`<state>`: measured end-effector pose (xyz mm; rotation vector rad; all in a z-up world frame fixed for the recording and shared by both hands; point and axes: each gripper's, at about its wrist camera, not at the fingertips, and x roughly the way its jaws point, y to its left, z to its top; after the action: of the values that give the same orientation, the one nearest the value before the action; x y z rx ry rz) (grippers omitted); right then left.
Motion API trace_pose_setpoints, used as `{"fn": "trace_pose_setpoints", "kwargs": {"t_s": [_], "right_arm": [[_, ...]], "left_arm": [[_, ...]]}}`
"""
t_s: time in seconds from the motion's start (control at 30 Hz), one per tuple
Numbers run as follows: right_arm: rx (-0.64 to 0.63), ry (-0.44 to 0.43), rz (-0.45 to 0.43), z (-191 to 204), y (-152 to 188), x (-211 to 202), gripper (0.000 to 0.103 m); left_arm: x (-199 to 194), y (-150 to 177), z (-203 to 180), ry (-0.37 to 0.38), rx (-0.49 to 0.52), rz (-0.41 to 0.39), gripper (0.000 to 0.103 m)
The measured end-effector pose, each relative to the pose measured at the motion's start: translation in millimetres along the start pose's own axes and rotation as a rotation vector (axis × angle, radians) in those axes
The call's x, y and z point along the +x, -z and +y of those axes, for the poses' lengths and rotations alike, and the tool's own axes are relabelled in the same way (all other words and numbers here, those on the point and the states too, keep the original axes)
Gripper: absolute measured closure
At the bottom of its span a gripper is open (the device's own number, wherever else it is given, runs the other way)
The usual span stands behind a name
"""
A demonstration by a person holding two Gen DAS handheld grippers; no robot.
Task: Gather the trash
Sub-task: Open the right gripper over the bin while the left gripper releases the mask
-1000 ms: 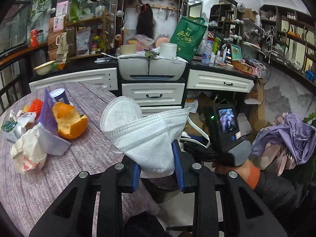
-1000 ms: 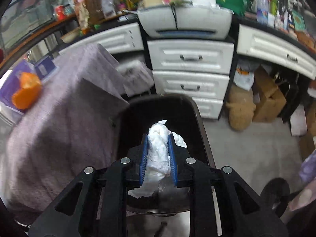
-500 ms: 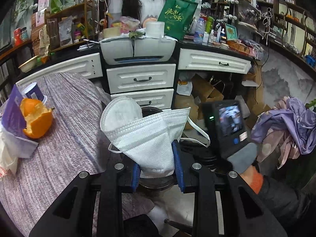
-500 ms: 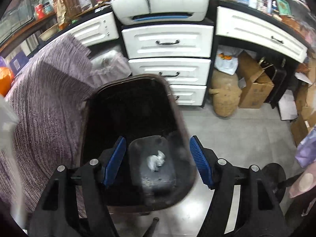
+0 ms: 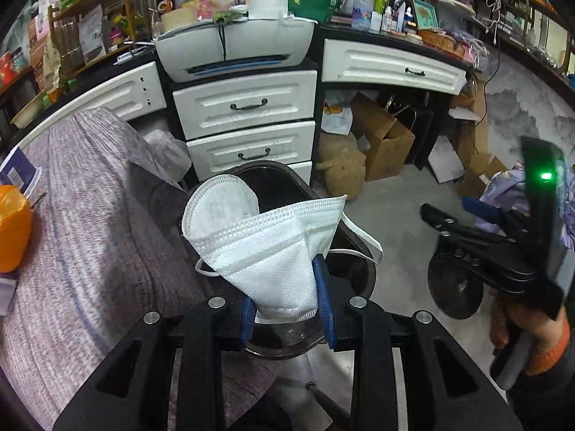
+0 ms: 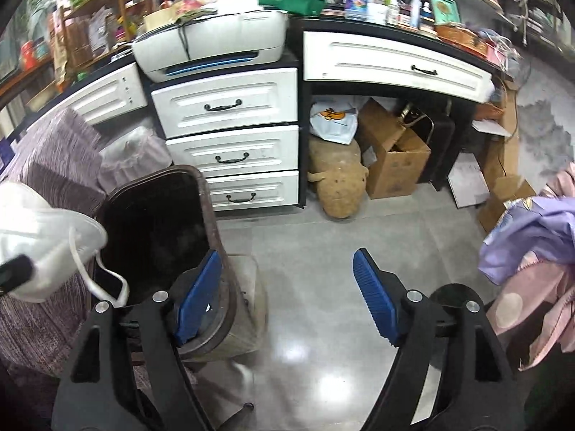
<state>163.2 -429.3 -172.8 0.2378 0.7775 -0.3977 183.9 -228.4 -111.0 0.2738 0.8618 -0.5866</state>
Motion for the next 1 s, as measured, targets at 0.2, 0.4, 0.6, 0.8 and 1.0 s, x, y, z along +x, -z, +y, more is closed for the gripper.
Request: {"fn": "trace_pose_setpoints", "kwargs": {"t_s": [0.2,0.4,0.6,0.8,1.0], "right_arm": [[0.044,0.007,-0.009,-11.3,-1.0,-6.5,0.028],[0.052,0.002,-0.003,-11.9,3.2,-8.7,0.027],[0.065,-0.002,0.008,-12.0,3.9,-8.6,0.027],[0.071,-0.004,0.002,-11.0,2.4,-10.9,0.025],[0.076,-0.019,0.011,-8.9,1.2,-12.7,0.025]], "left_arm": [[23.6,-0.8,0.4,-0.002,-0.003,0.056,0.073],[42.6,-1.0,1.2,-0.006,-0.008,0.102,0.067],[49.9,0.7,-0.8,0.029,-0.005,0.133,0.018],[50.8,6.5,-10.6,0.03,0.047,0.164,0.01],[31.0,12.0,-9.8,0.041,0.007,0.132,0.008]]}}
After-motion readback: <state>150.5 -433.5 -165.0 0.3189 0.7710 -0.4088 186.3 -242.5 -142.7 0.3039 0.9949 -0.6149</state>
